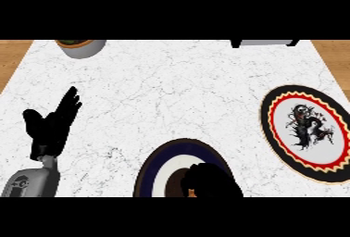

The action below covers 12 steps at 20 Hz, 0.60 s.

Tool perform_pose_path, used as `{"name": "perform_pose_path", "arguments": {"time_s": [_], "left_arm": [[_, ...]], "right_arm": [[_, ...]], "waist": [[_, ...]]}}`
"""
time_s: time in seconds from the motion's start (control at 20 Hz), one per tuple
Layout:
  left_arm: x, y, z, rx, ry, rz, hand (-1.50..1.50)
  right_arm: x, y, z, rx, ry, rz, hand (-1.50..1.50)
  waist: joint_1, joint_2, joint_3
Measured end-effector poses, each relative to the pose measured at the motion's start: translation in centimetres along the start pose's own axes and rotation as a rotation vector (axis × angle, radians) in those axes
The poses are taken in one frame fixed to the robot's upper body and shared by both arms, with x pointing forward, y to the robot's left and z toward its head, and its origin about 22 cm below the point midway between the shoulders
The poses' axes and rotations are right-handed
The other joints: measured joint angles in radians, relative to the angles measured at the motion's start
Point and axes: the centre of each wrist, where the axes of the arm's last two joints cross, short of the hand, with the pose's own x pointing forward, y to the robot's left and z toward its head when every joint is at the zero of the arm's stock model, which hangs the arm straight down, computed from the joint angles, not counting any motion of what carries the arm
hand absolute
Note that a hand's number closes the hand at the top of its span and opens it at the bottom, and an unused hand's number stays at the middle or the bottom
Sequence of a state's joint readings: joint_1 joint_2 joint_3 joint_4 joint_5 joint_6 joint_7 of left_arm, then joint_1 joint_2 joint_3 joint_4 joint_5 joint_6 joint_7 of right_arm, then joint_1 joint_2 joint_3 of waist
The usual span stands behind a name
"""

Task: Pick the croissant from the plate and place it in the plate

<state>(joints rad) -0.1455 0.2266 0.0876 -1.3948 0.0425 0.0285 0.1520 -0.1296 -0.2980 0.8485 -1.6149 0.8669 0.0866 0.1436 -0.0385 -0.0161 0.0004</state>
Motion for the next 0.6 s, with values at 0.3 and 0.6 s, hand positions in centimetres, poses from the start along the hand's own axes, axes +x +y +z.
{"name": "perform_pose_path", "arguments": {"time_s": [0.3, 0.6], "left_arm": [[-0.3, 0.6, 0.4, 0.016, 0.009, 0.004, 0.00], [0.3, 1.0, 0.5, 0.013, 0.006, 0.002, 0.00]], "right_arm": [[-0.5, -3.5, 7.0, -0.316, -0.050, 0.004, 1.50], [-1.8, -7.0, 12.5, -0.620, 0.046, 0.009, 1.50]], "waist": [[-0.020, 0.000, 0.000], [-0.015, 0.005, 0.001]]}}
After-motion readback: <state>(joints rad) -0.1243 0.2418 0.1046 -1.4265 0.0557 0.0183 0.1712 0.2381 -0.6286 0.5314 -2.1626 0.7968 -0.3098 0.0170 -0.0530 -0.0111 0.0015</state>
